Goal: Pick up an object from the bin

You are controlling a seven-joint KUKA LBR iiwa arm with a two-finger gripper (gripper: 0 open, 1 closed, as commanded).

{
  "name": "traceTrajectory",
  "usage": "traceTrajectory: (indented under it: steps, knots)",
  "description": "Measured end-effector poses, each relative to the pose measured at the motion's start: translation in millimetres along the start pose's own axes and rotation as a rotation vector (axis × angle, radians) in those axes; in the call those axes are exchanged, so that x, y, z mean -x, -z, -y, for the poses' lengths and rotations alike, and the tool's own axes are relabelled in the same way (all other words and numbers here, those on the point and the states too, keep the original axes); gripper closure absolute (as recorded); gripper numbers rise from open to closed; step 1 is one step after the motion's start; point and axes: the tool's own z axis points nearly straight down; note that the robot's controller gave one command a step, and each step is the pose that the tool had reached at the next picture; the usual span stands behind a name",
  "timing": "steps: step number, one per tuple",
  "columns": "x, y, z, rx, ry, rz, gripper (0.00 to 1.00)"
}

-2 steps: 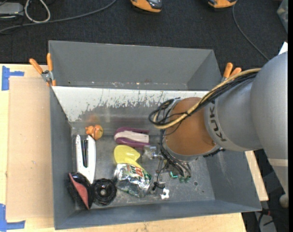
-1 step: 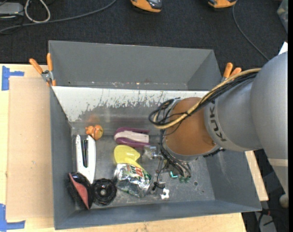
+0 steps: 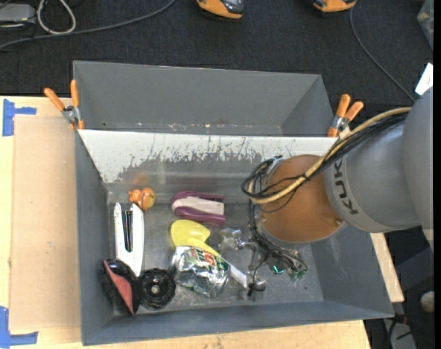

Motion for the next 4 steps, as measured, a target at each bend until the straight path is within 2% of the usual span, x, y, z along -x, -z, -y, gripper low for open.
traceTrajectory:
  steps: [1, 2, 3, 4]
  knots:
    - [-18.2, -0.1, 17.9, -0.001, 0.175, -0.001, 1.00]
    - [-18.1, -0.1, 17.9, -0.001, 0.175, -0.001, 1.00]
    - [-25.6, 0.2, 24.0, 0.000, 0.129, 0.001, 1.00]
    - [-24.5, 65.9, 12.4, 0.002, 0.114, -0.006, 1.00]
